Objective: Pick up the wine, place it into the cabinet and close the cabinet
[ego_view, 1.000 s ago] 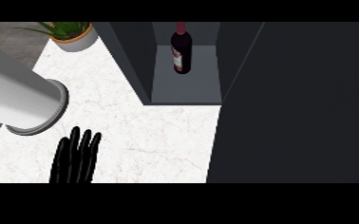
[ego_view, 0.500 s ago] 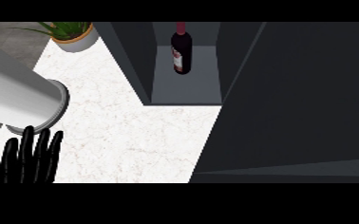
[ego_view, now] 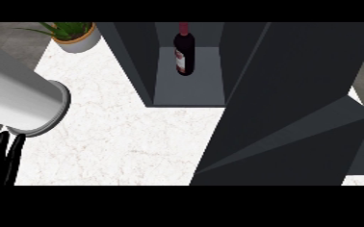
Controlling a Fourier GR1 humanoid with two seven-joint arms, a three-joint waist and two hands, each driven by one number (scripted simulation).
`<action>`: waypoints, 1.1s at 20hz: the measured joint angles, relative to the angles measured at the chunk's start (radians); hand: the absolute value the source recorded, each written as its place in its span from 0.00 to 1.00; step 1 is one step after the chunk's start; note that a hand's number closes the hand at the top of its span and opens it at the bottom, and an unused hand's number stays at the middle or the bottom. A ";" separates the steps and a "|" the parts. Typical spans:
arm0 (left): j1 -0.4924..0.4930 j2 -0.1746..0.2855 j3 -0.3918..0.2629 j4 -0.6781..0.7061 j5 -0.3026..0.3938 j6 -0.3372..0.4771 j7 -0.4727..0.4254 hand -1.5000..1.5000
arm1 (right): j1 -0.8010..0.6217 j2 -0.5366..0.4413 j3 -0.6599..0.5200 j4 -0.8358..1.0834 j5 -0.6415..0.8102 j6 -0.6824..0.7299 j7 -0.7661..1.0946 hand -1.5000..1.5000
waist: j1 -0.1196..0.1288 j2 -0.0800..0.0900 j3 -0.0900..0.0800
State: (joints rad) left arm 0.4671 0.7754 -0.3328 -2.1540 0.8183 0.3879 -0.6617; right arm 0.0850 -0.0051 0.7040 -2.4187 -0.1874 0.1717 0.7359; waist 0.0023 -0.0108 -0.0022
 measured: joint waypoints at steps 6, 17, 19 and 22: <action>0.023 0.030 0.093 0.030 0.051 -0.086 0.014 0.00 | -0.046 -0.024 0.082 -0.002 0.148 -0.161 -0.020 1.00 | -0.002 -0.001 0.000; 0.012 0.038 0.188 0.050 0.133 -0.192 0.073 0.00 | -0.283 -0.106 0.159 0.029 0.294 -0.396 -0.007 1.00 | 0.010 0.004 -0.001; 0.010 0.036 0.194 0.050 0.139 -0.206 0.084 0.00 | -0.338 -0.126 0.172 0.035 0.298 -0.433 0.005 1.00 | 0.014 0.004 -0.001; -0.011 0.026 0.199 0.066 0.146 -0.218 0.097 0.00 | -0.416 -0.158 0.186 0.046 0.274 -0.487 0.028 1.00 | 0.016 0.007 -0.001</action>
State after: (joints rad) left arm 0.4563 0.8014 -0.1342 -2.0880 0.9639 0.1695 -0.5645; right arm -0.3311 -0.1633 0.8902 -2.3731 0.0866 -0.3155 0.7639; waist 0.0187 -0.0043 -0.0037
